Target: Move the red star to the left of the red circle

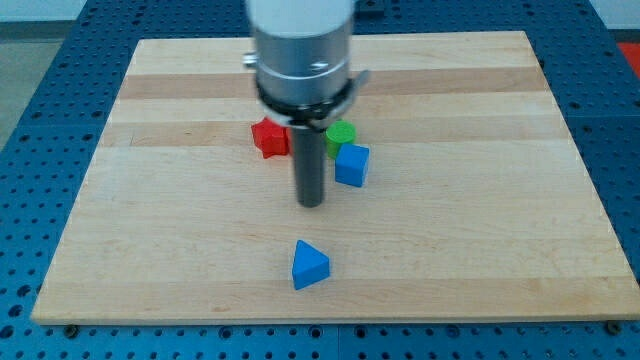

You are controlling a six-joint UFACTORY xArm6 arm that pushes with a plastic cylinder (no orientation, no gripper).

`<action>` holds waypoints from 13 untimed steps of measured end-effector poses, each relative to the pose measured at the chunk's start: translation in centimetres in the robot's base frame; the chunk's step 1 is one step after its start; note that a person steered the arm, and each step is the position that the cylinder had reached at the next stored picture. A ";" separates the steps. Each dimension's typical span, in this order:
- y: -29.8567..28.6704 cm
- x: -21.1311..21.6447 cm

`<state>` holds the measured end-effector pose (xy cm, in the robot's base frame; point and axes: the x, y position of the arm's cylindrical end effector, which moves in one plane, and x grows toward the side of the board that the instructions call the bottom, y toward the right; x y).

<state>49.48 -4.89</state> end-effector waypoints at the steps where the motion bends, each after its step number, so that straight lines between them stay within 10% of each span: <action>1: -5.3 0.3; 5: -11.1 -10.7; 13: -6.9 -10.6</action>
<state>38.92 -11.77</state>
